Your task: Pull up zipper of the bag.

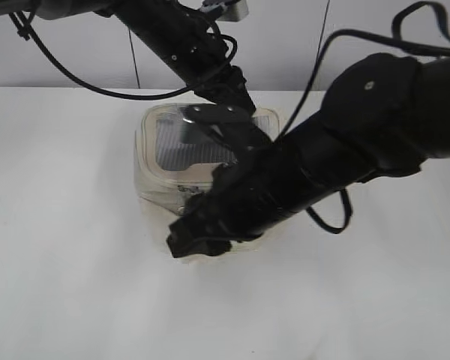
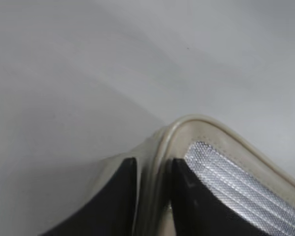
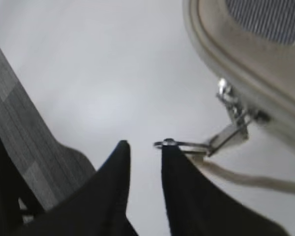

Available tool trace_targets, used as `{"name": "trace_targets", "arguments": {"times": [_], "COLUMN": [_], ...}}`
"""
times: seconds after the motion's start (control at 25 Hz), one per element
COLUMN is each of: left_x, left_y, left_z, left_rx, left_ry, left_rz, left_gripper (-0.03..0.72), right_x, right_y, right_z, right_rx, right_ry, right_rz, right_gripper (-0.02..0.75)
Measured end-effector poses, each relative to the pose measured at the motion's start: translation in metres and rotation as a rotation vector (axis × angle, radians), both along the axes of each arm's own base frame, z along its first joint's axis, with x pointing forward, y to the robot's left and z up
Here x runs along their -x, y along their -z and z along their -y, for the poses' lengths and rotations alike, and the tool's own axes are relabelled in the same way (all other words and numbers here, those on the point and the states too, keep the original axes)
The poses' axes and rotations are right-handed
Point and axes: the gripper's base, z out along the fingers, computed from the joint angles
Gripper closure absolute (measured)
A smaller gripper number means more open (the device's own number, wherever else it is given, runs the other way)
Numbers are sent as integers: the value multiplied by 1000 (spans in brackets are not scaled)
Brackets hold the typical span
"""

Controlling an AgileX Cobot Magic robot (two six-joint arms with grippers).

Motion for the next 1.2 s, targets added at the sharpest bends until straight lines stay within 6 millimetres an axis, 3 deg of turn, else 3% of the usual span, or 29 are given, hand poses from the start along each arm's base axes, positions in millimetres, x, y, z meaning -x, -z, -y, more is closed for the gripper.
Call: {"name": "trace_targets", "arguments": {"times": [0.08, 0.16, 0.28, 0.44, 0.64, 0.84, 0.96, 1.2], "left_x": [-2, -5, -7, -3, 31, 98, 160, 297], "left_y": [0, -1, -11, -45, -94, -121, -141, -150], "left_z": [-2, -7, -17, -36, -49, -87, -124, -204], "left_rx": [7, 9, 13, -12, -20, -49, -24, 46], "left_ry": [-30, -73, -118, -169, -220, -318, -398, -530], "left_rz": [-11, -36, -60, -23, 10, 89, 173, 322], "left_gripper": [457, 414, 436, 457, 465, 496, 496, 475], "right_x": [4, 8, 13, 14, 12, 38, 63, 133], "right_y": [-5, -10, -20, -35, -50, -76, -99, -123], "right_z": [18, 40, 75, 115, 145, 157, 173, 206], "right_rx": [53, 115, 145, 136, 116, 149, 211, 252], "right_ry": [4, 25, 78, 164, 251, 248, 259, 281], "right_rz": [-23, -36, -62, -115, -145, -141, -76, 95], "right_gripper": [381, 311, 281, 273, 277, 294, 295, 295]}}
